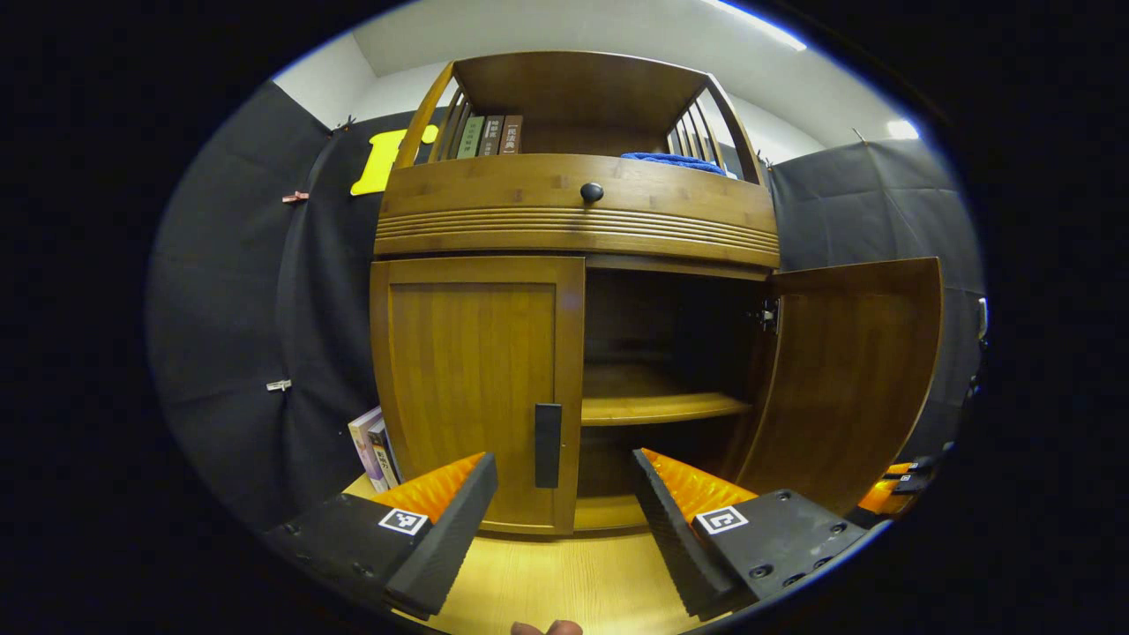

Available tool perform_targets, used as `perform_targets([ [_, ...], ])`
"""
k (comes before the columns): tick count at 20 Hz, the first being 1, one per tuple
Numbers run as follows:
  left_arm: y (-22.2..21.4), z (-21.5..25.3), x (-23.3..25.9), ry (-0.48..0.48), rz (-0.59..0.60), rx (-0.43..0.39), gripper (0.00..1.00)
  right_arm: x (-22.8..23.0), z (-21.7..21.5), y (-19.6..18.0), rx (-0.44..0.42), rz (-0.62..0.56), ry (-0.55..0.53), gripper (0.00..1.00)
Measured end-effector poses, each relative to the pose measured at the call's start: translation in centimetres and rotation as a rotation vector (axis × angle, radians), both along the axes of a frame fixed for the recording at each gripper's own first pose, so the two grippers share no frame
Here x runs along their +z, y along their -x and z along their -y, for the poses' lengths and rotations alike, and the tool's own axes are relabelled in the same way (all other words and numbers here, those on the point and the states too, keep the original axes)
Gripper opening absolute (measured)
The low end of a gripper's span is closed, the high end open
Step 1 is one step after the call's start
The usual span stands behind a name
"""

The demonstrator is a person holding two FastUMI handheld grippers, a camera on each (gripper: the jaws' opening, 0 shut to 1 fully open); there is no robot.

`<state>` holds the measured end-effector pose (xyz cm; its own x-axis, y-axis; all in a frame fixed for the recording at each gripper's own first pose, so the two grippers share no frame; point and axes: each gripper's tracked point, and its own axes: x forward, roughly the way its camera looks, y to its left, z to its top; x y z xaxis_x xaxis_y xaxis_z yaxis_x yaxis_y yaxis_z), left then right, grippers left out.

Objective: Open the right door of the double-door shoe cabinet with the right hand, and open the left door with the left hand.

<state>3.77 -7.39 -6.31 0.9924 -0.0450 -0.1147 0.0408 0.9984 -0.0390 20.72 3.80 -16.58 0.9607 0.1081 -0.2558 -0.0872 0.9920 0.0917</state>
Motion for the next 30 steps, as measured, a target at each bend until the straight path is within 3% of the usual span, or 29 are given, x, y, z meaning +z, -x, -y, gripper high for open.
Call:
perform_targets([
  [1, -0.2, 0.2, 0.0, 0.0, 0.002, -0.002, 0.95, 1.2, 0.3, 2.1, -0.013, 0.011, -0.009, 0.14],
  [2, -0.4, 0.4, 0.0, -0.001, 0.004, -0.002, 0.95, 0.2, 0.5, -0.3, -0.03, 0.011, -0.005, 0.12],
  [6, -1.7, 1.1, -1.2, -0.008, -0.007, -0.002, 0.94, 0.2, 1.2, -1.1, -0.071, 0.021, -0.024, 0.07],
  [11, -4.4, 1.2, -4.0, -0.04, -0.038, 0.009, 0.95, 0.4, 1.2, -0.7, -0.04, 0.02, -0.027, 0.07],
  [15, -7.5, 0.1, -6.0, -0.036, -0.065, 0.039, 0.95, 1.0, 2.5, -1.1, -0.097, 0.057, -0.02, 0.09],
  [17, -9.2, -0.5, -6.5, -0.03, -0.07, 0.053, 0.95, 1.3, 1.7, -1.0, -0.078, 0.064, -0.049, 0.15],
  [19, -11.1, -0.9, -6.7, -0.035, -0.067, 0.066, 0.97, 1.7, 2.4, -1.1, -0.102, 0.092, -0.026, 0.34],
  [22, -13.1, -1.5, -7.5, -0.039, -0.077, 0.086, 0.95, 2.0, 4.4, -0.8, -0.173, 0.117, 0.017, 0.73],
  [24, -13.9, -1.8, -8.1, -0.042, -0.088, 0.097, 0.95, 3.3, 4.3, 0.0, -0.19, 0.157, -0.011, 0.99],
  [26, -15.1, -1.6, -8.2, -0.05, -0.094, 0.096, 0.97, 4.3, 5.3, 0.6, -0.234, 0.176, -0.03, 0.98],
  [30, -17.0, -1.7, -9.0, -0.051, -0.103, 0.078, 0.9, 3.5, 5.3, 1.6, -0.266, 0.111, -0.078, 0.98],
])
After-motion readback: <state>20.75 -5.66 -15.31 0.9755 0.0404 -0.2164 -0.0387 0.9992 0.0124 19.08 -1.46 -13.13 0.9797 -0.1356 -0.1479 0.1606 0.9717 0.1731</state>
